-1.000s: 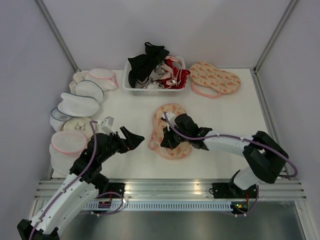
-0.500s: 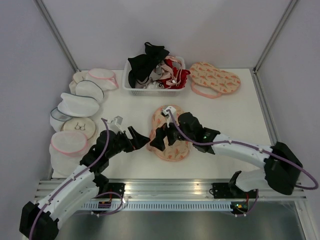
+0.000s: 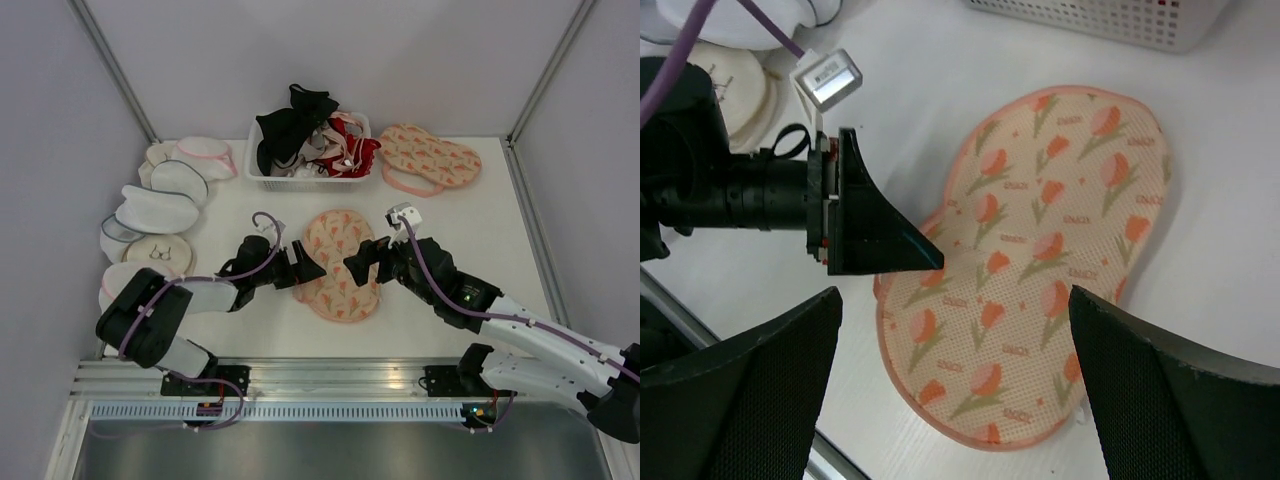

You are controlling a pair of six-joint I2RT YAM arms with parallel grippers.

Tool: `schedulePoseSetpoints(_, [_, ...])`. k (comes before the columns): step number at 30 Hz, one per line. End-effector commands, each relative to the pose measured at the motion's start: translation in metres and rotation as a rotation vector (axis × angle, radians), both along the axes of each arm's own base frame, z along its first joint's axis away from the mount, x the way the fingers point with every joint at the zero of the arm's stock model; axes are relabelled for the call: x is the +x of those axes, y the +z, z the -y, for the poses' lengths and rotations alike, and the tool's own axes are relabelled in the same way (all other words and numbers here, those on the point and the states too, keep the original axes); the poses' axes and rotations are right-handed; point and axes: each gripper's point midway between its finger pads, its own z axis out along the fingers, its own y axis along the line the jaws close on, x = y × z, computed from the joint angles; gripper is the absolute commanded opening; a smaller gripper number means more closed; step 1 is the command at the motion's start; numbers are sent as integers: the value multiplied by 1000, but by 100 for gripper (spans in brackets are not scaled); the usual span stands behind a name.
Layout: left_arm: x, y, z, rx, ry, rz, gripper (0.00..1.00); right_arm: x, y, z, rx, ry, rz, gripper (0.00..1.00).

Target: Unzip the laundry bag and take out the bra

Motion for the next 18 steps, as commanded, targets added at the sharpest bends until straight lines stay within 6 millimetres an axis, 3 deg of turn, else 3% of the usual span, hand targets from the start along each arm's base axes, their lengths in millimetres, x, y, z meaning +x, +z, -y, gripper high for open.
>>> schedulePoseSetpoints(1, [17,8,19,-42,-81,89,100,-2,-8,18,-18,-63,-11,98])
schedulePoseSetpoints(4, [20,1,38,-78,-153,48,96,-1,-12,22,-27,-77,-11,98])
schedulePoseSetpoints(6, [25,1,50,-94,-180,40,87,-1,-15,22,-26,-79,-12,98])
schedulePoseSetpoints(7, [20,-8,54,-101,-205,10,81,-1,-16,23,-28,-82,-12,98])
schedulePoseSetpoints(10, [24,-9,61,-146,-206,3,38,-1,-22,25,-38,-90,-20,97])
schedulePoseSetpoints(11, [25,-10,62,-147,-209,-3,11,-2,-24,25,-42,-89,-23,97])
schedulePoseSetpoints(12, [27,-8,64,-150,-212,-1,2,-3,-26,25,-44,-83,-27,96])
schedulePoseSetpoints(16, [36,5,58,-149,-190,34,2,-5,-29,26,-48,-82,-32,96])
schedulePoseSetpoints(18, [45,23,47,-129,-151,64,2,-6,-28,27,-43,-81,-29,96])
